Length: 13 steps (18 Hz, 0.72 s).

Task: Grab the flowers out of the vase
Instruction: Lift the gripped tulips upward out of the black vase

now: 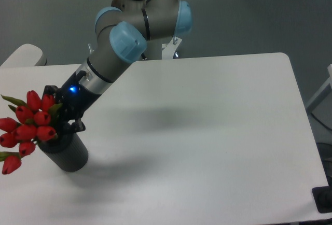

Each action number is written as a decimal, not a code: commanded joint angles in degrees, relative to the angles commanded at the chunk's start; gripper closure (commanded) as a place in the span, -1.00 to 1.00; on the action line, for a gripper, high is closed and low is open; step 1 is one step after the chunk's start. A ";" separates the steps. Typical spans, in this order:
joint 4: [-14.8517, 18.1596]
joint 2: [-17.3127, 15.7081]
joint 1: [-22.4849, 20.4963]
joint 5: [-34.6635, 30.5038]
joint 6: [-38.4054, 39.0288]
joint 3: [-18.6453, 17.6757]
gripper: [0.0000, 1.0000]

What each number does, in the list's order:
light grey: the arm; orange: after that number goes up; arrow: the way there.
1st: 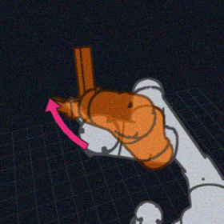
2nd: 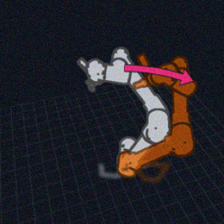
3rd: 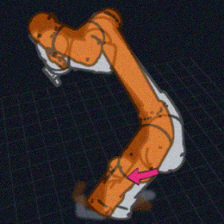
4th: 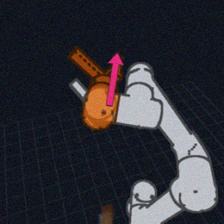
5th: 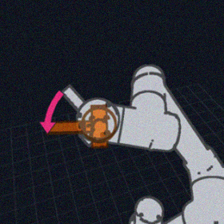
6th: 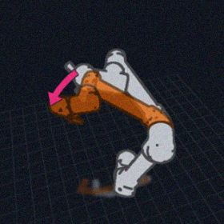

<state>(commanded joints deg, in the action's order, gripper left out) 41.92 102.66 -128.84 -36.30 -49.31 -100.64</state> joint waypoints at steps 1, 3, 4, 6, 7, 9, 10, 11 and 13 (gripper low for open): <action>0.00 0.00 -0.18 0.44 0.53 0.44 0.35; 0.00 -0.88 -0.53 0.71 0.62 0.53 0.35; 0.00 -1.32 -0.70 0.79 0.71 0.53 0.35; 0.00 -1.85 -1.67 1.76 1.93 1.23 0.35; 0.00 -1.93 -1.67 2.46 2.46 1.41 0.35; 0.00 -2.11 -2.46 3.17 3.17 2.55 0.35; 0.00 -2.20 -2.64 3.25 3.78 2.99 0.35; 0.00 -2.20 -2.73 3.26 4.05 3.51 0.35; 0.00 -2.29 -2.90 3.52 4.14 4.40 0.35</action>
<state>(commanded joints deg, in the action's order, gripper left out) 41.92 100.37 -131.75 -32.79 -45.18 -96.24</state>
